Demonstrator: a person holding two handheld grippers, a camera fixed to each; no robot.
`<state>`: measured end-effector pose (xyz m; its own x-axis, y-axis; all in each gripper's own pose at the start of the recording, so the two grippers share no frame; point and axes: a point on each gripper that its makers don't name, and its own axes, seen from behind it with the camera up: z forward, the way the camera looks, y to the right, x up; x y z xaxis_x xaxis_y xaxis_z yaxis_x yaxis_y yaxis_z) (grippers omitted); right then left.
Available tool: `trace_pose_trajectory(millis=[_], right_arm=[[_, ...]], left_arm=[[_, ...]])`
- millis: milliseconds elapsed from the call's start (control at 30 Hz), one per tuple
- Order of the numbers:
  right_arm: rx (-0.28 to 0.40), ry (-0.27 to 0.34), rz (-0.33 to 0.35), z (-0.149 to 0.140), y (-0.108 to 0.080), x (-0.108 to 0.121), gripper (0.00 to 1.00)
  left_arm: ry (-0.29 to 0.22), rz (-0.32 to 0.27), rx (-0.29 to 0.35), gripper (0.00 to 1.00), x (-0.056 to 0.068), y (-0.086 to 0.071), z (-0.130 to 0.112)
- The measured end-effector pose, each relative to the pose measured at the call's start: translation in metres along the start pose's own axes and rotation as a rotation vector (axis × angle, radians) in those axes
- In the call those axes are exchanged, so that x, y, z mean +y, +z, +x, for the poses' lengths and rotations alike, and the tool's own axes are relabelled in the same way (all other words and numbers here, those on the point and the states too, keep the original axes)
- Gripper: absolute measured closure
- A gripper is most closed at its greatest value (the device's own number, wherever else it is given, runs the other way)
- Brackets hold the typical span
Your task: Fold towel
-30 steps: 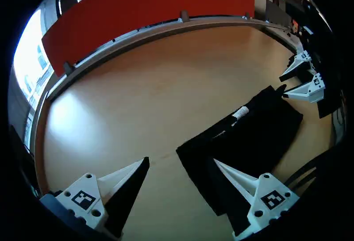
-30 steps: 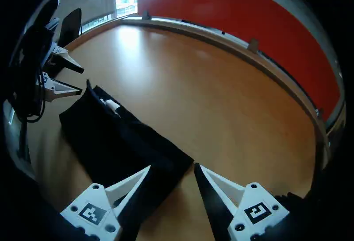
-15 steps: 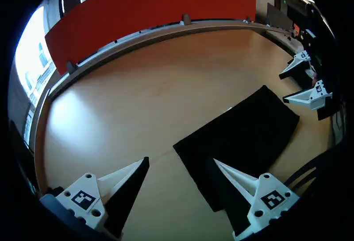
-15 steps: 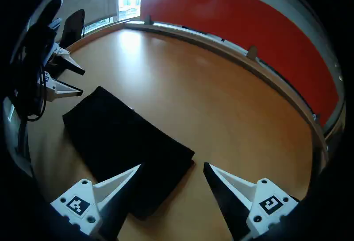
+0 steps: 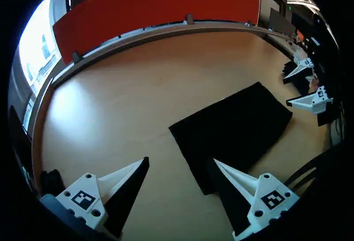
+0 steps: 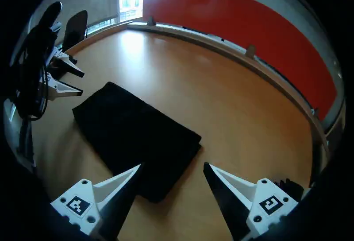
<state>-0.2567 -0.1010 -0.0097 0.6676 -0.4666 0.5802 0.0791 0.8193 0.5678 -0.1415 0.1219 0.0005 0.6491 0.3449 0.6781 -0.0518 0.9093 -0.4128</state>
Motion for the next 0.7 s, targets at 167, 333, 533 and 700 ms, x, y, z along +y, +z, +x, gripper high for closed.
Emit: trace_pose_trajectory(millis=[167, 333, 533, 700], right_arm=[[0.01, 0.014, 0.0, -0.007, -0.01, -0.008, 0.0], [0.008, 0.02, 0.001, -0.015, -0.017, -0.013, 0.0], [0.006, 0.022, 0.003, -0.019, -0.018, -0.015, 0.0], [0.011, 0.011, 0.015, -0.017, -0.018, -0.017, 0.0]], left_arm=[[-0.022, -0.002, 0.002, 0.03, 0.005, -0.009, -0.009], [-0.042, -0.006, -0.001, 0.03, 0.01, -0.014, -0.017], [-0.058, -0.003, 0.0, 0.03, 0.011, -0.017, -0.023], [-0.075, 0.004, 0.007, 0.03, 0.011, -0.022, -0.025]])
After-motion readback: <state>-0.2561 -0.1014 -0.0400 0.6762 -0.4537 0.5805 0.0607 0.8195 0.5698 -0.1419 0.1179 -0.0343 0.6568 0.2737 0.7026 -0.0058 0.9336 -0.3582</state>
